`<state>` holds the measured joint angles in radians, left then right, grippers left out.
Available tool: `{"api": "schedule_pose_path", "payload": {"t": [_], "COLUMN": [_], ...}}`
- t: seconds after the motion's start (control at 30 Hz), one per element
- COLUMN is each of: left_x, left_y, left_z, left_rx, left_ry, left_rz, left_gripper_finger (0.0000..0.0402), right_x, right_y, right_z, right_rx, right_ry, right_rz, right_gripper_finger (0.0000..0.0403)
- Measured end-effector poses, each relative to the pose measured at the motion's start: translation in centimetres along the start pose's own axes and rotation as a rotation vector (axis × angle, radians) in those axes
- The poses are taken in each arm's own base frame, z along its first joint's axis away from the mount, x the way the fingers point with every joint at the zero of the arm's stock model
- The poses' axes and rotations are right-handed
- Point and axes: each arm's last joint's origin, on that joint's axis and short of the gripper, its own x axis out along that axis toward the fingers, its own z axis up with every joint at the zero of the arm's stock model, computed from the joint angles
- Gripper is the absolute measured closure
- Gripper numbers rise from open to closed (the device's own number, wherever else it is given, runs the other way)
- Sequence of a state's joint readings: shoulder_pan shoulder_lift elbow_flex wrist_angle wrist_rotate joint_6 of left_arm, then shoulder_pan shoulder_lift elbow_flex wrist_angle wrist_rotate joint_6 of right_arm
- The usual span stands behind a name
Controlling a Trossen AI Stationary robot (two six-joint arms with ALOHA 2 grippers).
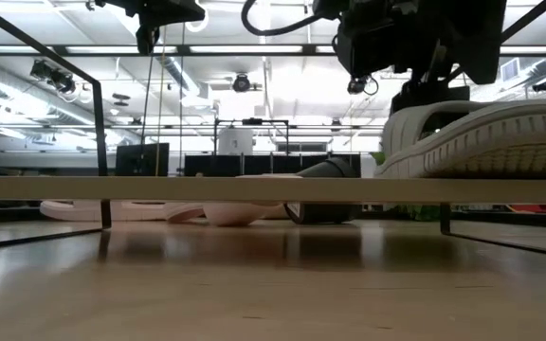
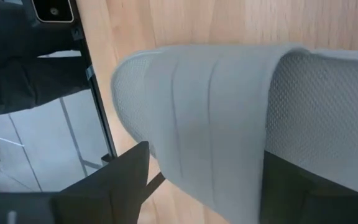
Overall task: Pick and place slides into the shelf
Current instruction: Put the right gray slipper on the shelf, then align the gray slipper with the other gray slipper on the shelf
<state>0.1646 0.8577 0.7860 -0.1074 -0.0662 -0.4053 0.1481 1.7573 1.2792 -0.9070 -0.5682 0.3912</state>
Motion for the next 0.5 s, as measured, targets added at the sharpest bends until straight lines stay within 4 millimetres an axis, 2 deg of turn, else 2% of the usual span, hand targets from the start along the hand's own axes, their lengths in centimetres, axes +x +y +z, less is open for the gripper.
{"api": "schedule_pose_path", "payload": {"t": [0.23, 0.5], "left_x": [0.0, 0.0], "left_y": [0.0, 0.1], "left_z": [0.0, -0.2], "left_rx": [0.001, 0.011], "left_ry": [0.003, 0.021], "left_rz": [0.001, 0.009], "left_gripper_finger": [0.0366, 0.0372], "right_x": [-1.4, -5.6], "right_y": [-1.5, -2.3], "right_z": [0.1, -0.7], "right_rx": [0.044, 0.083], "right_ry": [0.005, -0.125], "right_rz": [-0.011, -0.001], "right_gripper_finger": [0.0151, 0.0151]}}
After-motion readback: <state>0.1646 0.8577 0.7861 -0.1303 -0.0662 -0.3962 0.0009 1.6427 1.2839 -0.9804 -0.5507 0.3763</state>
